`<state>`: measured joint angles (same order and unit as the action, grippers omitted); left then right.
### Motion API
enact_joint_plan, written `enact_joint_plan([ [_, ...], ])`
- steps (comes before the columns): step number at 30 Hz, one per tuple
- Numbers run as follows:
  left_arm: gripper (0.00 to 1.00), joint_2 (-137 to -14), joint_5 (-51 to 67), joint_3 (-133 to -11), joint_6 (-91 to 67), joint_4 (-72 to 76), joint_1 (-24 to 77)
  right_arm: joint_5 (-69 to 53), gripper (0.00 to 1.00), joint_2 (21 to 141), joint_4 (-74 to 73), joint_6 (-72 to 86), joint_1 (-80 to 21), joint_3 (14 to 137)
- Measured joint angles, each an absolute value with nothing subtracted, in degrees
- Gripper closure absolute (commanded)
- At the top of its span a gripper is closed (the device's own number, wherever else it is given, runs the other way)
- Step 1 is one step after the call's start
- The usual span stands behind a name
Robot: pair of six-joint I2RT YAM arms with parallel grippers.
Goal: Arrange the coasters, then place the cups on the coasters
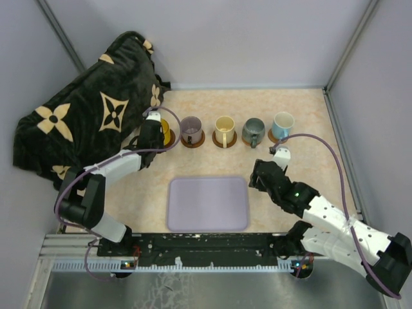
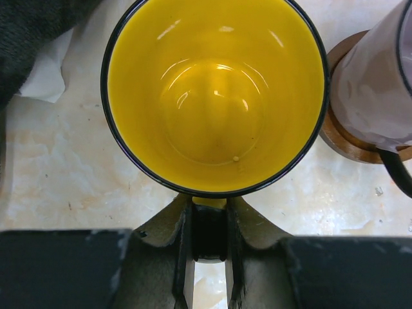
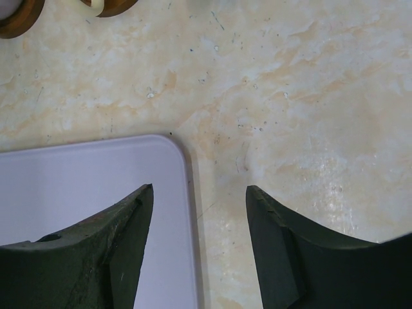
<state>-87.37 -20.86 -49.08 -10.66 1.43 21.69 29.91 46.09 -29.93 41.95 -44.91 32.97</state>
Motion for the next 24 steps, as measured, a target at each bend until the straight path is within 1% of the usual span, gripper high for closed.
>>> enact_joint_plan([
  [10,0.87,-91.35,-17.76,-50.72,-10.61,3.03,19.88,30.39,0.40,46.22,-30.94,42.68,-44.91,32.97],
  [24,0.88,-94.74,-17.21,-53.52,-10.52,4.73,19.33,30.30,0.40,48.82,-30.79,42.72,-44.91,32.97],
])
